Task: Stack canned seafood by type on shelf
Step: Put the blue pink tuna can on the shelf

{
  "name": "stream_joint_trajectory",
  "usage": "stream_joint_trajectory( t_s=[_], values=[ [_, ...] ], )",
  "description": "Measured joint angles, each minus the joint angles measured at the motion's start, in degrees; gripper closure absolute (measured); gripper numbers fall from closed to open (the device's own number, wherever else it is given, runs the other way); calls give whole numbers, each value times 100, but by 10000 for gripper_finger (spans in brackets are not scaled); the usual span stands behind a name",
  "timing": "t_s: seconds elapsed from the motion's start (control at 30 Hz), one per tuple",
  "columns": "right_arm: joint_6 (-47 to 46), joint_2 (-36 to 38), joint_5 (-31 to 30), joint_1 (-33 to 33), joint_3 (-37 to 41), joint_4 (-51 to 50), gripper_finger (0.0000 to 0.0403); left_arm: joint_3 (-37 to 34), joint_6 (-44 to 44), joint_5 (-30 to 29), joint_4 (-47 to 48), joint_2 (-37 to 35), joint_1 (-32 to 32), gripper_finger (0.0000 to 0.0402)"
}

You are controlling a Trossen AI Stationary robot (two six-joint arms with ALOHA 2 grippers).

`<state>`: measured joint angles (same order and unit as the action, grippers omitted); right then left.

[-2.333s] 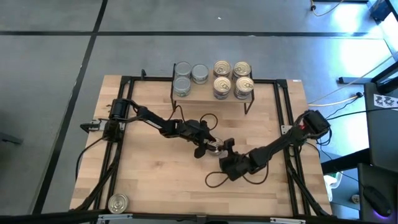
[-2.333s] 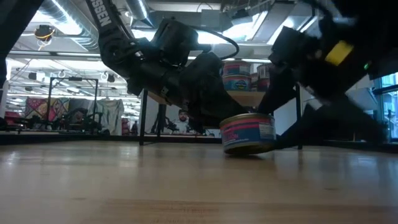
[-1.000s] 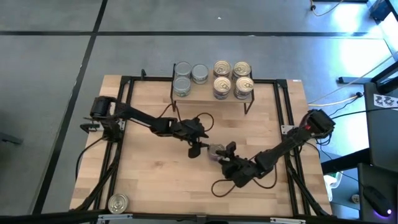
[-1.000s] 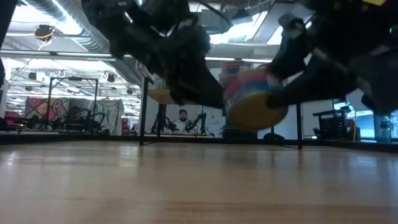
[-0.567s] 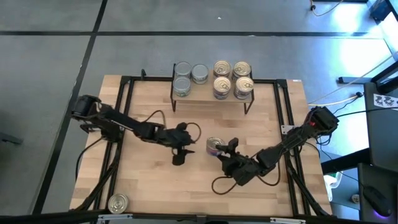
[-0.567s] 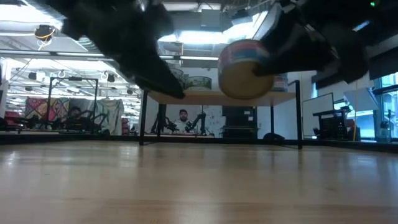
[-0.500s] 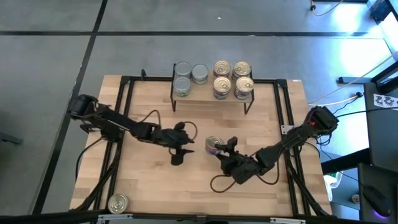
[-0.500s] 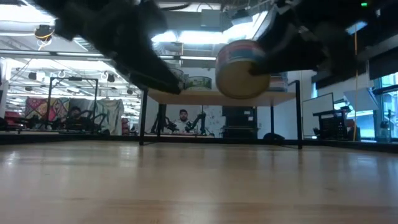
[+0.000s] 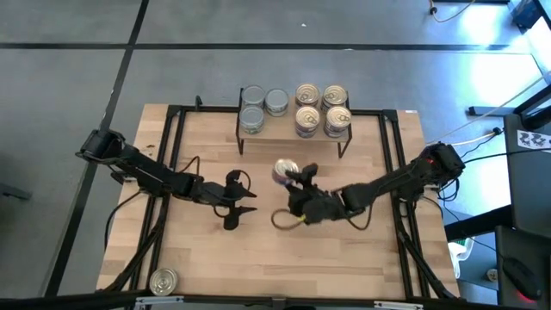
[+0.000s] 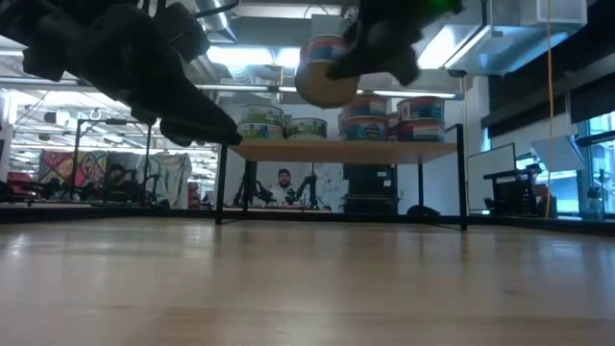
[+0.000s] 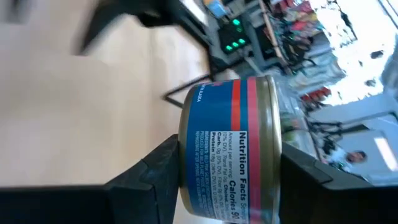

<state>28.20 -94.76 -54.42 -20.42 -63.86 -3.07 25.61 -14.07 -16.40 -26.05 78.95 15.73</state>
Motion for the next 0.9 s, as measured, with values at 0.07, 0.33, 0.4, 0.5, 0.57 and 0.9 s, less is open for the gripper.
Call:
stream_joint_trajectory(
  t_s=[0.07, 0.33, 0.4, 0.5, 0.57, 0.9],
  values=[
    [123, 0, 36, 253, -99, 49, 212, -4, 45, -1, 11, 5, -2, 194],
    [802, -2, 811, 1414, -131, 848, 212, -4, 53, 2, 14, 1, -3, 194],
    [809, -2, 1109, 1702, -131, 967, 212, -4, 49, 2, 8, 1, -7, 194],
    [804, -2, 1391, 2070, -131, 1047, 212, -4, 47, 2, 10, 1, -7, 194],
    [796, -2, 1537, 2267, -131, 1058, 212, -4, 47, 2, 9, 1, -7, 194],
    [669, -217, 1950, 2545, -131, 1378, 212, -3, 52, -2, 7, 1, -17, 194]
  ],
)
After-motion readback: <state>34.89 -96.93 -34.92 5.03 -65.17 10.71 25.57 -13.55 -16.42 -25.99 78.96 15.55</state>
